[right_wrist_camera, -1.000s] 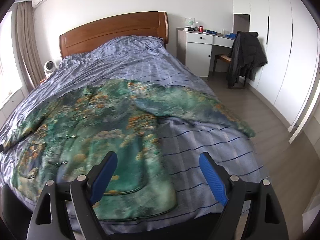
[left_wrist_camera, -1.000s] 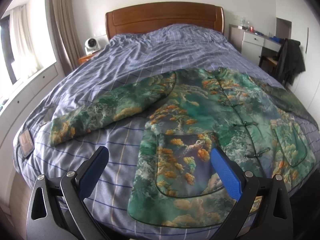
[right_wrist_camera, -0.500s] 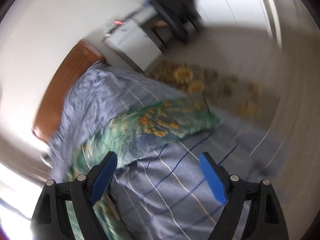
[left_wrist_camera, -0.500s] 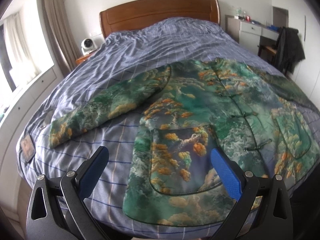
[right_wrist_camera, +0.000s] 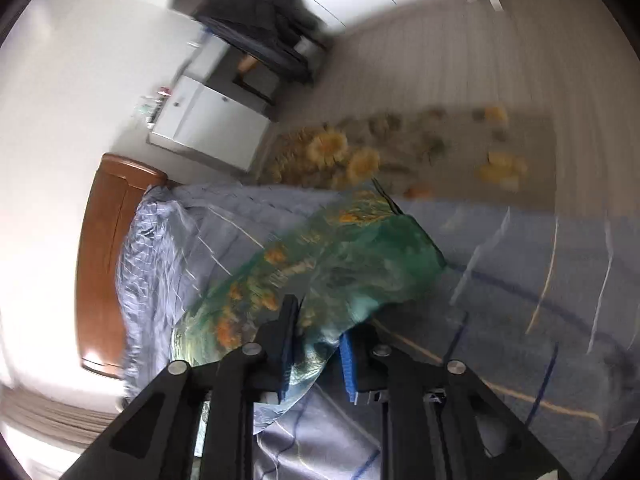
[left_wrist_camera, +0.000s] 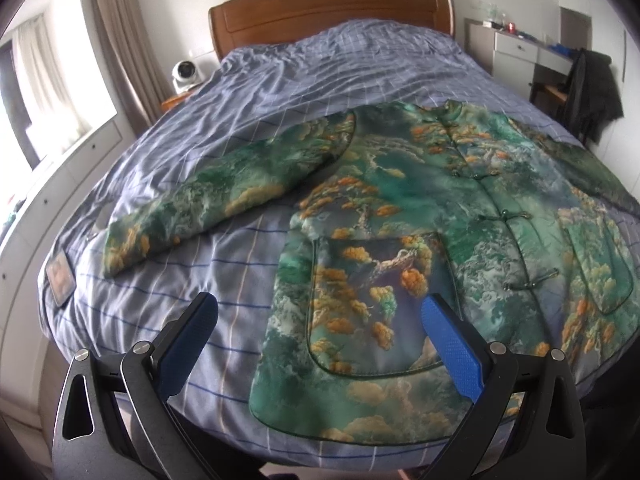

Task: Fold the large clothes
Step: 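Grasp a sleeve cuff with the right tool and fold it across the front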

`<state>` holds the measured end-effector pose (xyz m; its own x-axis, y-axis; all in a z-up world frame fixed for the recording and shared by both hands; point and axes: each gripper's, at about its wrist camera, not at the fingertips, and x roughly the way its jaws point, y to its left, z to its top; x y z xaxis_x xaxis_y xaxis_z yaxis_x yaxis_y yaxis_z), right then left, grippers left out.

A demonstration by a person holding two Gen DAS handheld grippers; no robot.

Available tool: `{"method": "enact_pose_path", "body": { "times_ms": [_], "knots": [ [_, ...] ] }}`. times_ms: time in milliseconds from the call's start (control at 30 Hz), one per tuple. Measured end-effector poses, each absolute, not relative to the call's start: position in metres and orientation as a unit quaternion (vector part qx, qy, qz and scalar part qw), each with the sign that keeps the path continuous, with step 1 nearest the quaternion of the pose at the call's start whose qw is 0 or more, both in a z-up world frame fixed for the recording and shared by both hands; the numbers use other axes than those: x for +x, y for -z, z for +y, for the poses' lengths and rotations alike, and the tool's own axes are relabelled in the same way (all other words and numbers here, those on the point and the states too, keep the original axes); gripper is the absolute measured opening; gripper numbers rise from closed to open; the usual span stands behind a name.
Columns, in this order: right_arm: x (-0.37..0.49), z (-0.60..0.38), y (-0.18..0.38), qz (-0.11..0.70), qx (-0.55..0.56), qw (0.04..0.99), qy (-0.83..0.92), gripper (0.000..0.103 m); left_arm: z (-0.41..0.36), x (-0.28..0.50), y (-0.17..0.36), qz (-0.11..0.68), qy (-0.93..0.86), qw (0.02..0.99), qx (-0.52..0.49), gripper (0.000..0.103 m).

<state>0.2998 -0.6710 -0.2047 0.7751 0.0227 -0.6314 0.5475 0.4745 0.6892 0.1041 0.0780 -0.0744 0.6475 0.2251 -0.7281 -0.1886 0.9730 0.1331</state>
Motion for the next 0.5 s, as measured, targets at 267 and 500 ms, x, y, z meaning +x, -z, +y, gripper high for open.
{"method": "enact_pose_path", "body": {
  "times_ms": [267, 500],
  "knots": [
    [0.307, -0.558, 0.061, 0.227, 0.225, 0.945, 0.069, 0.012, 0.079, 0.106, 0.085, 0.413, -0.098, 0.906, 0.004, 0.102],
    [0.321, -0.409, 0.012, 0.225, 0.065, 0.969, -0.076, 0.011, 0.078, 0.096, 0.083, 0.405, -0.096, 0.909, 0.002, 0.102]
  ]
}}
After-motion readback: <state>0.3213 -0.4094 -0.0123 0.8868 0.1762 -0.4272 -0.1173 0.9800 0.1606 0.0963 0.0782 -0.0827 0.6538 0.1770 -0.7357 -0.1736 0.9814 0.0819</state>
